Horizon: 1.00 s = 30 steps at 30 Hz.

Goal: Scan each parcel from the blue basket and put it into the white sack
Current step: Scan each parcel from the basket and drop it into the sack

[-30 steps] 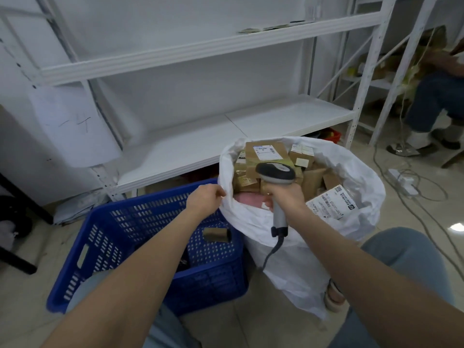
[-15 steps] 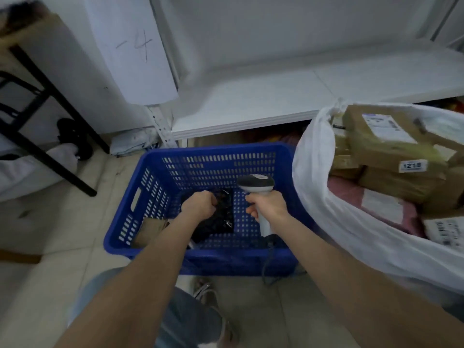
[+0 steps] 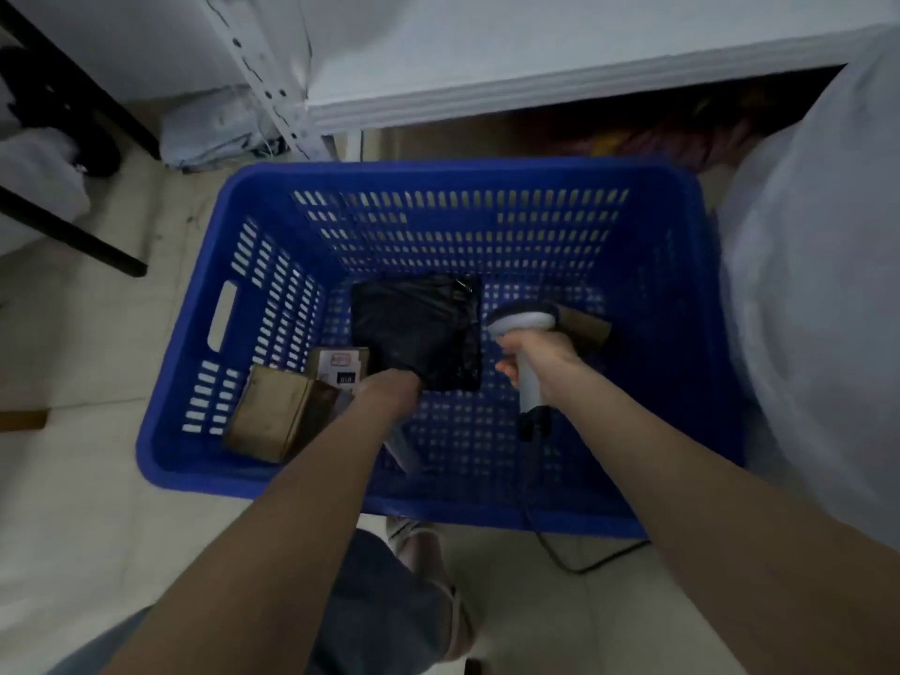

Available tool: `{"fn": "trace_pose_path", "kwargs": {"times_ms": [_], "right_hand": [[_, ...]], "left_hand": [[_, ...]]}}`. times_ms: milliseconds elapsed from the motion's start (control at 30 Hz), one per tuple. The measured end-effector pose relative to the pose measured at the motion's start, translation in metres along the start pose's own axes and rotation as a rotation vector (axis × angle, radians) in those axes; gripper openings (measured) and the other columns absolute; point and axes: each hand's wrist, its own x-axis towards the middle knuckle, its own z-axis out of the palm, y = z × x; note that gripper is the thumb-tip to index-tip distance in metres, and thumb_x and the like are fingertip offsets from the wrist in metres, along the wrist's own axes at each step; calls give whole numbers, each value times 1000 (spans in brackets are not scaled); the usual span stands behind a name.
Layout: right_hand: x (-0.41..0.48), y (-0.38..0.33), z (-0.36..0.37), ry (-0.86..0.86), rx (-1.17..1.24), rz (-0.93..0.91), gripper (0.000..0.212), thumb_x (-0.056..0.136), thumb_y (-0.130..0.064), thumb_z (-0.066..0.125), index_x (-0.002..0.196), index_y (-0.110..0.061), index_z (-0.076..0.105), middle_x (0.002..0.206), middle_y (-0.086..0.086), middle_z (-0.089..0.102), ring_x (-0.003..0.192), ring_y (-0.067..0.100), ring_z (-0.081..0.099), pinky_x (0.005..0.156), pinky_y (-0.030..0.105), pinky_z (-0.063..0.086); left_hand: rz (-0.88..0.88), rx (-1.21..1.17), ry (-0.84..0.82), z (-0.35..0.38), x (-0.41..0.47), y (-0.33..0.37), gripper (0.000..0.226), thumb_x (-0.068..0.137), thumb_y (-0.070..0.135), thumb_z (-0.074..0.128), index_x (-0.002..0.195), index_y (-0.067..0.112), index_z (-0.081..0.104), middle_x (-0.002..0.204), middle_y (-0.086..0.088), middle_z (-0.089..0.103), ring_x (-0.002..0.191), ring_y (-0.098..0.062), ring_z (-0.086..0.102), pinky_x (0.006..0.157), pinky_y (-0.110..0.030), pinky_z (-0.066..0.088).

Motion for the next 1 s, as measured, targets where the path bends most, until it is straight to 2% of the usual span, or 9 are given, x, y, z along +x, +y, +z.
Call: {"fn": "trace_pose_path", "kwargs": {"times_ms": [100, 200, 400, 500, 633, 767, 833, 900, 1000], "right_hand": [[18, 10, 8, -69, -38, 62, 29, 92, -15, 63, 117, -1, 59, 81, 8, 62, 54, 14, 57, 44, 25, 42], [29, 18, 17, -126, -40, 96, 26, 92, -16, 62, 113, 0, 61, 76, 9, 62, 52, 13, 54, 46, 25, 42], [42, 29, 10, -125, 16, 58, 16, 92, -18, 62, 98, -3, 62, 69, 7, 62, 51, 12, 54, 48, 25, 44], [42, 30, 1, -98, 64, 57, 12, 92, -17, 62, 90, -5, 61, 71, 7, 62, 48, 11, 53, 47, 24, 45], [41, 32, -3, -96, 97, 50, 13, 92, -17, 61, 93, -4, 59, 70, 7, 61, 49, 12, 53, 47, 25, 44], [40, 36, -7, -79, 111, 62, 17, 92, -17, 62, 100, -2, 59, 71, 9, 63, 52, 13, 53, 50, 27, 45], [38, 35, -13, -56, 131, 79, 15, 93, -18, 61, 98, -3, 59, 72, 9, 62, 53, 13, 53, 52, 28, 45], [35, 31, -19, -52, 151, 82, 14, 94, -19, 61, 95, -5, 58, 74, 8, 61, 55, 13, 52, 53, 28, 45], [33, 29, -23, -34, 178, 59, 20, 93, -19, 60, 106, -4, 58, 76, 8, 62, 57, 14, 54, 53, 28, 45]], "left_hand": [[63, 249, -62, 11, 9, -9, 52, 93, 6, 53, 142, 12, 40, 143, -14, 41, 125, -32, 45, 96, -40, 43], [77, 419, -129, 23, 19, -14, 55, 94, 7, 52, 146, 14, 35, 147, -11, 34, 129, -32, 38, 97, -44, 39], [72, 486, -51, 37, 40, -12, 27, 97, 9, 45, 119, 13, 60, 115, -6, 61, 102, -26, 59, 76, -39, 48], [24, 492, -46, 34, 41, -10, 40, 96, 15, 50, 136, 16, 47, 135, -9, 48, 120, -30, 48, 91, -42, 44], [34, 701, -158, 40, 39, -14, 64, 95, 22, 54, 151, 24, 23, 154, -10, 22, 140, -32, 25, 108, -48, 29], [96, 734, -35, 42, 35, -4, 32, 98, 8, 43, 127, 13, 54, 128, -7, 57, 115, -25, 56, 85, -36, 45], [67, 626, 19, 30, 35, -1, 28, 98, 9, 43, 121, 12, 59, 124, -7, 60, 110, -25, 59, 81, -35, 47], [44, 552, -32, 17, 33, -3, 38, 96, 14, 49, 134, 15, 51, 136, -8, 52, 120, -27, 53, 89, -37, 47], [67, 589, -189, 16, 27, -5, 68, 92, 17, 58, 151, 19, 24, 151, -9, 30, 136, -29, 35, 101, -41, 39]]}}
